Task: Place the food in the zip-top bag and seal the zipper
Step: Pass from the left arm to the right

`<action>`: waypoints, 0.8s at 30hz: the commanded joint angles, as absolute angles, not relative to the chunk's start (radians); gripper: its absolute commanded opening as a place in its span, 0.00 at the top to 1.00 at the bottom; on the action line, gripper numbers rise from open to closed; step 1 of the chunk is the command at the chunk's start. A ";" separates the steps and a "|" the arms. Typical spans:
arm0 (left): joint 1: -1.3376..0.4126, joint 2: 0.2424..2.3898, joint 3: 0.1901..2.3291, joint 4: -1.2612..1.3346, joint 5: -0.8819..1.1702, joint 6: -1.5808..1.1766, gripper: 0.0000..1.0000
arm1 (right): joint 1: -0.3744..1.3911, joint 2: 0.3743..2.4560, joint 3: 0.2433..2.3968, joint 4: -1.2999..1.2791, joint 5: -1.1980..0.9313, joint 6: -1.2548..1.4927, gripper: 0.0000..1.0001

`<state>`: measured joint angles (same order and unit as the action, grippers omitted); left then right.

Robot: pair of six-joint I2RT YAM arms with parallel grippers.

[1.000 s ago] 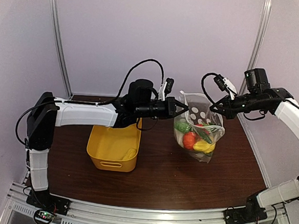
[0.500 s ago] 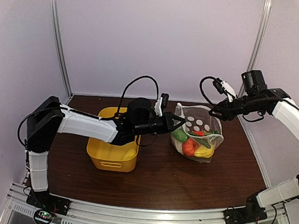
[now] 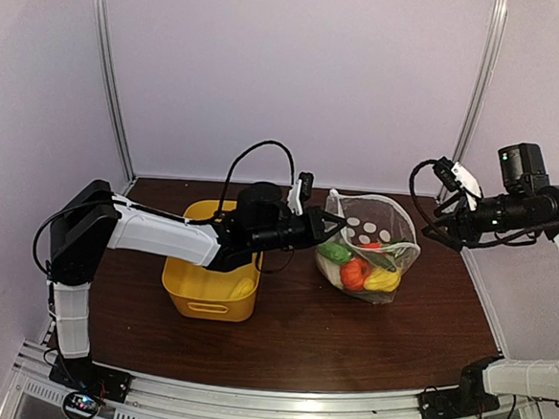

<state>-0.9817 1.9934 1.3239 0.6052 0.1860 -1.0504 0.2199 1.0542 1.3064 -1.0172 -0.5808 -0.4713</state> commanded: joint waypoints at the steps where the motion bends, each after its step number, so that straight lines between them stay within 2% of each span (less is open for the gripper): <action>1: -0.980 1.988 1.351 0.657 0.182 -1.050 1.00 | 0.212 1.042 1.216 -1.088 -0.589 -0.588 0.36; 16: -0.977 2.014 1.394 0.638 0.196 -1.060 1.00 | 0.228 1.055 1.119 -0.928 -0.512 -0.590 0.59; 24: -0.975 2.020 1.403 0.629 0.198 -1.059 1.00 | 0.240 1.097 1.116 -0.840 -0.424 -0.525 0.65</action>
<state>-0.9817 2.0048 1.3693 0.6003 0.1871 -1.0576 0.2317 1.0767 1.1294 -0.9081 -0.5064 -0.5720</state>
